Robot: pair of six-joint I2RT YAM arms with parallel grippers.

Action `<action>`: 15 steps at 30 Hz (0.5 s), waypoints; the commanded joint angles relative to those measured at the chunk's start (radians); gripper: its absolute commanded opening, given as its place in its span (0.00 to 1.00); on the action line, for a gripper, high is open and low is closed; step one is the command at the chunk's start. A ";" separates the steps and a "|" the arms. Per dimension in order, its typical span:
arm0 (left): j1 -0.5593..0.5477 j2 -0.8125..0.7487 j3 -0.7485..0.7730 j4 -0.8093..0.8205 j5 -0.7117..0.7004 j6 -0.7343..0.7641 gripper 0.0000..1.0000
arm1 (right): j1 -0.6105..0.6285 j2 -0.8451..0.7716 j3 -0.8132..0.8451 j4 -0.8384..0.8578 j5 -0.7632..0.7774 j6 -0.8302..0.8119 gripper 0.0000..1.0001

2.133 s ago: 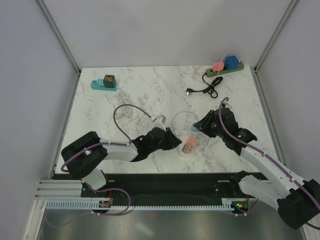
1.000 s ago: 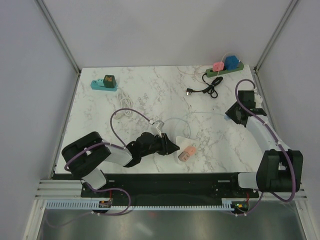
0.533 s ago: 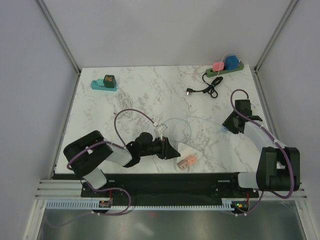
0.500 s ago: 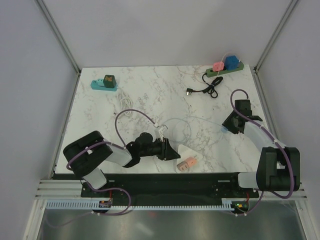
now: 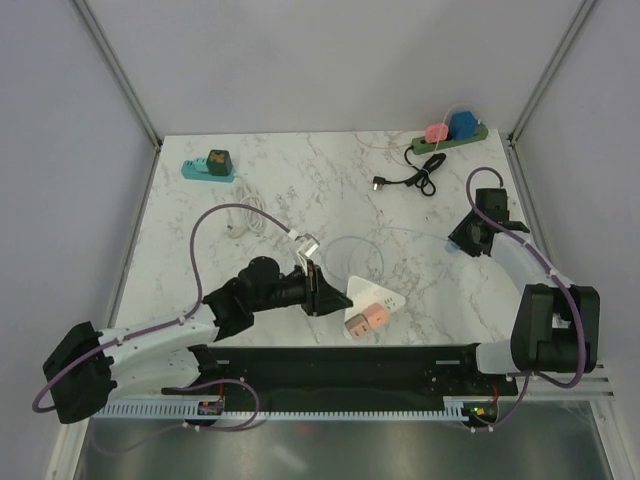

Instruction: Pull the plug off the socket

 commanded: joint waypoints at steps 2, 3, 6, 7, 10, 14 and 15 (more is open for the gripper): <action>0.054 -0.143 0.050 -0.312 -0.348 0.022 0.02 | -0.078 0.041 0.111 -0.009 0.064 -0.018 0.00; 0.073 -0.162 0.039 -0.326 -0.362 0.010 0.02 | -0.101 0.059 0.119 -0.009 0.058 -0.035 0.01; 0.145 -0.228 -0.059 -0.265 -0.382 -0.029 0.02 | -0.122 0.084 0.131 -0.005 0.049 -0.072 0.09; 0.157 -0.240 -0.082 -0.238 -0.381 -0.033 0.02 | -0.124 0.088 0.128 0.011 0.046 -0.081 0.12; 0.167 -0.225 -0.168 -0.093 -0.427 -0.050 0.02 | -0.141 0.092 0.092 0.078 -0.021 -0.104 0.22; 0.176 -0.111 -0.209 0.019 -0.422 -0.053 0.02 | -0.170 0.101 0.072 0.104 -0.118 -0.122 0.36; 0.176 -0.090 -0.235 0.053 -0.428 -0.053 0.02 | -0.173 0.102 0.069 0.100 -0.114 -0.130 0.39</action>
